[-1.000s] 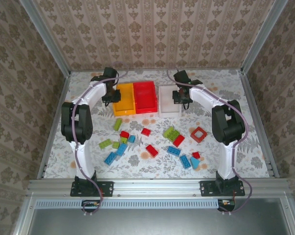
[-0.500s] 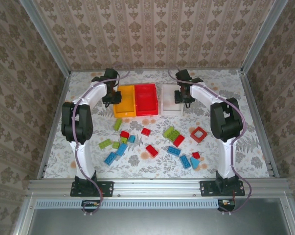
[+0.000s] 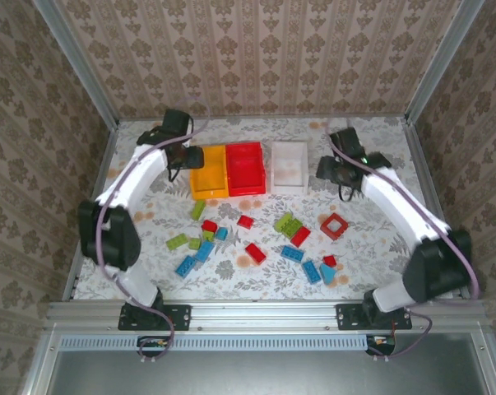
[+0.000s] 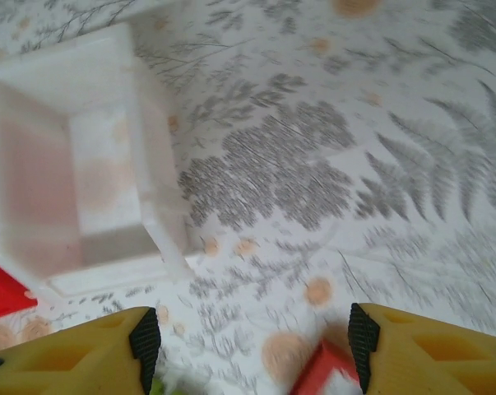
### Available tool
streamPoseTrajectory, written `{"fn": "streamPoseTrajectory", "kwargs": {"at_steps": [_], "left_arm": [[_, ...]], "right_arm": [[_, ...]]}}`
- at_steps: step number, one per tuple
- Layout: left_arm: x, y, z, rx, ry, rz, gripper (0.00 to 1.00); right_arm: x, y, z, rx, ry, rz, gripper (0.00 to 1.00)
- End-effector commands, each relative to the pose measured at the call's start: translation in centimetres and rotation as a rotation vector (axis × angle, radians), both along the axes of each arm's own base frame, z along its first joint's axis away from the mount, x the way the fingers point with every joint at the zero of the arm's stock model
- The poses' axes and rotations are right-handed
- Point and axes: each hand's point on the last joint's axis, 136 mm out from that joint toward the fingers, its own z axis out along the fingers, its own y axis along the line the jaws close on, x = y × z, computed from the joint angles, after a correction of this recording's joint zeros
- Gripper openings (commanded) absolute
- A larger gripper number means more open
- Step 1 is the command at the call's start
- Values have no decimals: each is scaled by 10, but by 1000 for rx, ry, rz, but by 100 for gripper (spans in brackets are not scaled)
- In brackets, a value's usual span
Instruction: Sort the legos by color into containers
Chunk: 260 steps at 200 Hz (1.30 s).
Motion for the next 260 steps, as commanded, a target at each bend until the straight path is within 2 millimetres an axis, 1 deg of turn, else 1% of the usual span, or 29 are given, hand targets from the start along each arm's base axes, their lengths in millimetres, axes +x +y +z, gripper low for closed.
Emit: {"fn": "streamPoseTrajectory", "kwargs": {"at_steps": [1, 4, 7, 22, 33, 47, 61, 69, 78, 100, 127, 186, 201, 213, 229, 239, 253, 260], "left_arm": [[-39, -54, 37, -189, -113, -107, 69], [-46, -58, 39, -209, -120, -120, 71], [-55, -72, 43, -236, -137, -157, 74], [-93, -111, 55, -336, -195, -263, 83], [-119, -131, 59, -377, -219, -308, 84], [-150, -154, 56, -422, -227, -358, 84], [-176, -169, 47, -422, -222, -392, 84], [-186, -176, 42, -416, -218, -407, 84], [-196, -181, 37, -412, -214, -418, 83], [-216, -195, 26, -407, -204, -454, 83], [-226, -207, 20, -392, -189, -479, 82], [-223, -214, 26, -370, -203, -494, 81], [-222, -213, 24, -365, -202, -490, 81], [-223, -213, 24, -367, -201, -490, 81], [-224, -212, 26, -365, -210, -486, 80], [-223, -210, 29, -364, -219, -480, 80], [-221, -207, 34, -354, -234, -470, 80], [-220, -204, 38, -347, -246, -461, 80]], "right_arm": [[-53, -25, -33, 83, 58, -214, 65], [-58, -27, -35, 94, 60, -226, 65], [-63, -29, -38, 107, 62, -238, 65], [-83, -33, -55, 176, 87, -276, 62], [-91, -29, -68, 219, 109, -279, 61], [-98, -23, -87, 250, 148, -270, 59], [-100, -19, -102, 272, 170, -265, 58], [-99, -16, -109, 286, 177, -255, 58], [-93, -13, -113, 295, 167, -250, 57], [-92, -13, -127, 278, 214, -254, 54], [-94, -14, -138, 268, 247, -266, 47], [-102, -17, -150, 249, 284, -279, 35], [-101, -17, -155, 246, 293, -280, 30], [-97, -17, -155, 239, 285, -276, 24], [-90, -19, -148, 225, 260, -268, 15], [-84, -19, -137, 201, 231, -251, 10], [-72, -17, -113, 143, 170, -206, 6], [-62, -12, -97, 115, 133, -172, 5]]}}
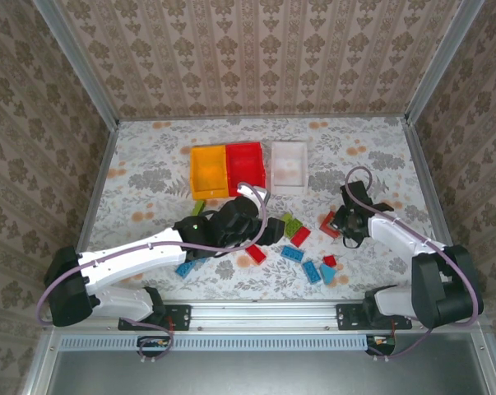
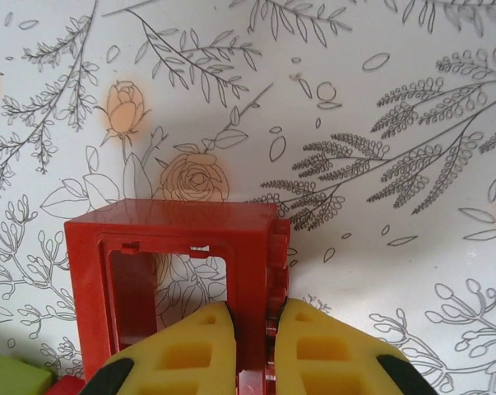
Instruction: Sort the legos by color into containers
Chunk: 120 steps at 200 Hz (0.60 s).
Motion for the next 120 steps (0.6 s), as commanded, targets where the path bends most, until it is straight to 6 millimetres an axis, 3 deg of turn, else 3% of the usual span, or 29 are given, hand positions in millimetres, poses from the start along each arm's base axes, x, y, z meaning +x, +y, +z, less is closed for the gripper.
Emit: {"fn": "streamPoseTrajectory", "kwargs": {"at_steps": [1, 30, 48, 86, 120], "left_arm": [[6, 4, 28, -28, -52, 40, 80], [17, 22, 41, 3, -99, 120, 80], [24, 32, 44, 19, -108, 167, 80], [33, 56, 43, 70, -100, 266, 79], [31, 80, 33, 135, -74, 333, 78]], "right_arm": [[27, 5, 45, -104, -110, 79, 5], [70, 39, 103, -221, -205, 253, 4], [98, 64, 112, -257, -201, 327, 4], [150, 90, 95, -283, -132, 375, 3], [177, 108, 74, -299, -82, 412, 3]]}}
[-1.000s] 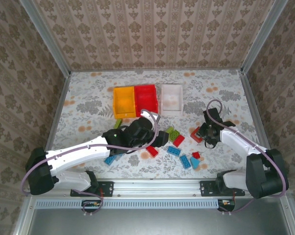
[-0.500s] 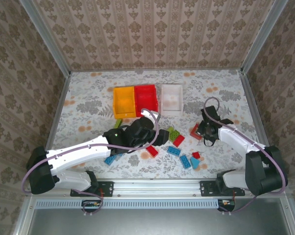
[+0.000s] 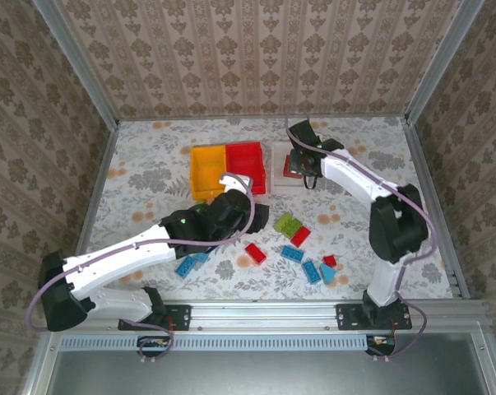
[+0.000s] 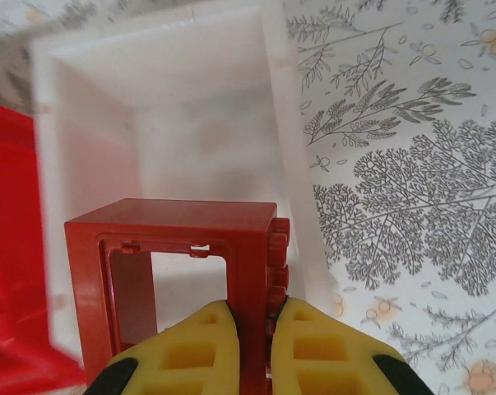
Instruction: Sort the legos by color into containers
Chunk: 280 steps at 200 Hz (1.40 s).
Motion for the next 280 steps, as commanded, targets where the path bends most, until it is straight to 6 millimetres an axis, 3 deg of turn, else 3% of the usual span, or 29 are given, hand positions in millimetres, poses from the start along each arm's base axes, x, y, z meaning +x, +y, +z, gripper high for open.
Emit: {"fn": "streamPoseTrajectory", "kwargs": {"at_steps": [1, 29, 61, 89, 123, 148, 168, 201, 222, 229, 255, 280], "left_arm": [[3, 29, 6, 33, 4, 100, 78], [-1, 57, -11, 86, 53, 184, 77], [-6, 92, -32, 129, 117, 284, 75], [-6, 123, -46, 162, 176, 359, 75], [9, 160, -74, 225, 298, 409, 74], [32, 177, -97, 261, 361, 396, 73], [54, 176, -115, 275, 400, 343, 73], [82, 173, -142, 306, 463, 279, 70], [94, 171, -160, 343, 486, 250, 62], [97, 170, -167, 355, 495, 244, 59], [106, 171, -187, 399, 501, 231, 59], [112, 166, -196, 398, 503, 209, 58]], "right_arm": [[2, 2, -12, -75, 69, 32, 3], [10, 10, -29, -96, 108, 53, 8], [12, 15, -31, -106, 118, 69, 27], [10, 17, -12, -106, 81, 76, 45], [1, 24, 33, -96, -11, 101, 50], [-24, 56, 75, 15, -157, 223, 54], [-57, 93, 91, 163, -231, 373, 58], [-119, 131, 82, 360, -205, 521, 63], [-150, 146, 68, 455, -172, 555, 64], [-160, 146, 76, 484, -189, 560, 64], [-179, 148, 70, 520, -168, 558, 64], [-184, 144, 63, 515, -147, 540, 63]]}}
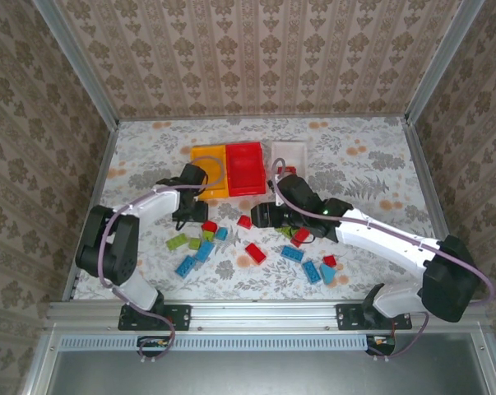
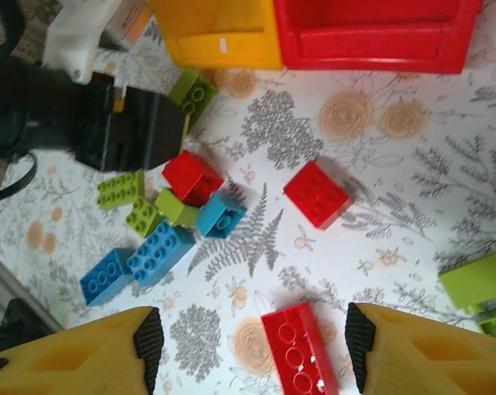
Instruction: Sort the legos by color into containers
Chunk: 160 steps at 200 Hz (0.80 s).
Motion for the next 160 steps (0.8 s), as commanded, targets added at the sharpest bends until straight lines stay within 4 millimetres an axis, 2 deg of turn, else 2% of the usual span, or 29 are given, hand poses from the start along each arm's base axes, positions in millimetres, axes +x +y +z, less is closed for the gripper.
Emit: {"fn": "streamPoseTrajectory", "kwargs": {"at_steps": [1, 17, 38, 59, 79, 128, 160], "left_arm": [[14, -7, -3, -5, -19, -55, 58], [17, -8, -10, 0, -9, -61, 54], [20, -14, -16, -15, -3, -74, 43], [20, -16, -16, -9, -1, -78, 34], [17, -16, -11, 2, -19, -73, 29], [11, -16, 5, -17, -63, -51, 26], [10, -17, 7, -11, -49, -47, 34]], "right_arm": [[-2, 6, 19, 90, -14, -16, 63], [-1, 4, 11, 71, -7, -27, 61], [1, 1, 3, 44, 4, -38, 58], [2, -2, -6, 13, 11, -49, 58], [4, -4, -7, 0, 7, -58, 57], [9, -10, -9, -18, -1, -69, 57], [10, -12, -6, -25, -5, -71, 58]]}}
